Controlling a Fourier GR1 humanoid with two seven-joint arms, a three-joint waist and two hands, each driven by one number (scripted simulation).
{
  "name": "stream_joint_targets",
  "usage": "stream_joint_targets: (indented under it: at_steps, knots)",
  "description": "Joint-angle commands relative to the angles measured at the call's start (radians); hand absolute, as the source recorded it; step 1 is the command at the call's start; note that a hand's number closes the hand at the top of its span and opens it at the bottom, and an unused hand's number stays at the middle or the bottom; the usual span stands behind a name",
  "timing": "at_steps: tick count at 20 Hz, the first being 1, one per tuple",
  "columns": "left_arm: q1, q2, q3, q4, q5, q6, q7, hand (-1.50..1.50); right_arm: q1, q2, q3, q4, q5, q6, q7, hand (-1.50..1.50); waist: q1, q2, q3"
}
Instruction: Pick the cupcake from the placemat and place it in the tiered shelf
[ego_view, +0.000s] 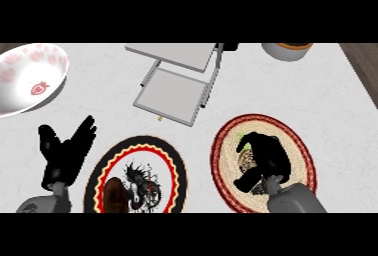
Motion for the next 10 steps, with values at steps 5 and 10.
stream_joint_targets:
  at_steps: [5,10]
  knots:
    - [0.017,-0.019,-0.018,0.012,-0.012,-0.016,-0.008,0.00,-0.106,0.148,0.198,0.088,-0.026,-0.146,0.190,1.50,0.028,0.019,0.006]
    - [-0.063,-0.011,-0.041,0.024,-0.012,-0.046,0.016,0.00,-0.324,0.152,0.265,0.124,-0.129,-0.277,0.415,1.50,0.129,0.037,0.006]
